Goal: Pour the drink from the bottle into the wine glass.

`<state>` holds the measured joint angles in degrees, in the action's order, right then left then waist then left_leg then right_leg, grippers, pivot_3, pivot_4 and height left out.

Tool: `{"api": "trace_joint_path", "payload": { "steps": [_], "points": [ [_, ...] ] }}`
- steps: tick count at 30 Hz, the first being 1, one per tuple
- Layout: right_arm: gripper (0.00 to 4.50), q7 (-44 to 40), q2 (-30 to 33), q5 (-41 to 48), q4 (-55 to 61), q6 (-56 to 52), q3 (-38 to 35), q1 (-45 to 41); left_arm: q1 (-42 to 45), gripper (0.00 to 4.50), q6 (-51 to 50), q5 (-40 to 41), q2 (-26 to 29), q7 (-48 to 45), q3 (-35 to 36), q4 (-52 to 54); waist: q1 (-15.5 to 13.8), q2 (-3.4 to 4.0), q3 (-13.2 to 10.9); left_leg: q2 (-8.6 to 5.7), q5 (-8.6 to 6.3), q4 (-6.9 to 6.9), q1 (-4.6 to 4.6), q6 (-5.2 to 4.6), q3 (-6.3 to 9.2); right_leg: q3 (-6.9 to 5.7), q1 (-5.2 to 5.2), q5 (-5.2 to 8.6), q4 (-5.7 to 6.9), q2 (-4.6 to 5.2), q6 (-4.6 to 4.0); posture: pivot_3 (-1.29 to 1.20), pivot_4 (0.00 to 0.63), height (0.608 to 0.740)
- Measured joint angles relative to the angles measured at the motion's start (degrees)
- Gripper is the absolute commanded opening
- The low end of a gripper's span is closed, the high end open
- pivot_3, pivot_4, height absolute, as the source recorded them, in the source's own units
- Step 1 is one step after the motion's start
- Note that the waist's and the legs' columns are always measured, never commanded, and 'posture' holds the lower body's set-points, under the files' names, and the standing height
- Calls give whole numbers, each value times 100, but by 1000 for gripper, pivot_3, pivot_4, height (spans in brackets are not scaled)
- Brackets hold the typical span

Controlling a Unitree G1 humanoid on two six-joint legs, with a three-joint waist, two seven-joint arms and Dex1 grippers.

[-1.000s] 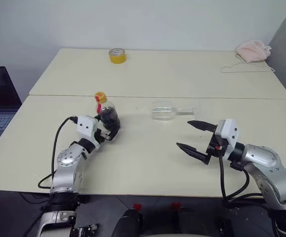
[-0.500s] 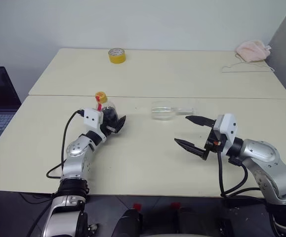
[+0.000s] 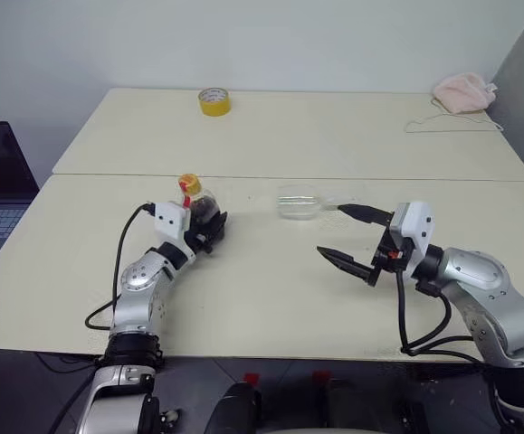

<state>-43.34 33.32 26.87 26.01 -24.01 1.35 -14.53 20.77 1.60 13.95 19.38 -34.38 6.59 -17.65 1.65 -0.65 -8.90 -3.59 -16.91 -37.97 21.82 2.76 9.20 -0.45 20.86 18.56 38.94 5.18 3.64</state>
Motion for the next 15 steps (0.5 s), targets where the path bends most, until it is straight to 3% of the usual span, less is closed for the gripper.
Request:
{"api": "trace_joint_path", "payload": {
  "steps": [7, 12, 15],
  "points": [
    [4500, 660, -360, 392, 119, -1273, 103, -1261, 104, 2048, -268, -461, -23, 484, -321, 818, 9, -1, -1, 1, 0, 2, 4, 0, 0, -1, 6, 0, 0, 0, 0, 0, 150, 740],
    [4500, 1431, -1442, 370, -130, -2005, 522, -2458, 208, 1948, -496, -772, -488, 985, -656, 888, 29, -1, 0, 2, 1, 2, 16, 2, -2, 1, 29, -1, 11, -1, -1, 0, 150, 740],
    [4500, 1682, -1767, 336, -210, -2170, 667, -2648, 202, 1947, -527, -885, -532, 1042, -771, 889, 28, -3, 0, -3, 1, 3, 23, 2, -5, 4, 36, -1, 8, 4, -2, 0, 150, 740]
  ]
}}
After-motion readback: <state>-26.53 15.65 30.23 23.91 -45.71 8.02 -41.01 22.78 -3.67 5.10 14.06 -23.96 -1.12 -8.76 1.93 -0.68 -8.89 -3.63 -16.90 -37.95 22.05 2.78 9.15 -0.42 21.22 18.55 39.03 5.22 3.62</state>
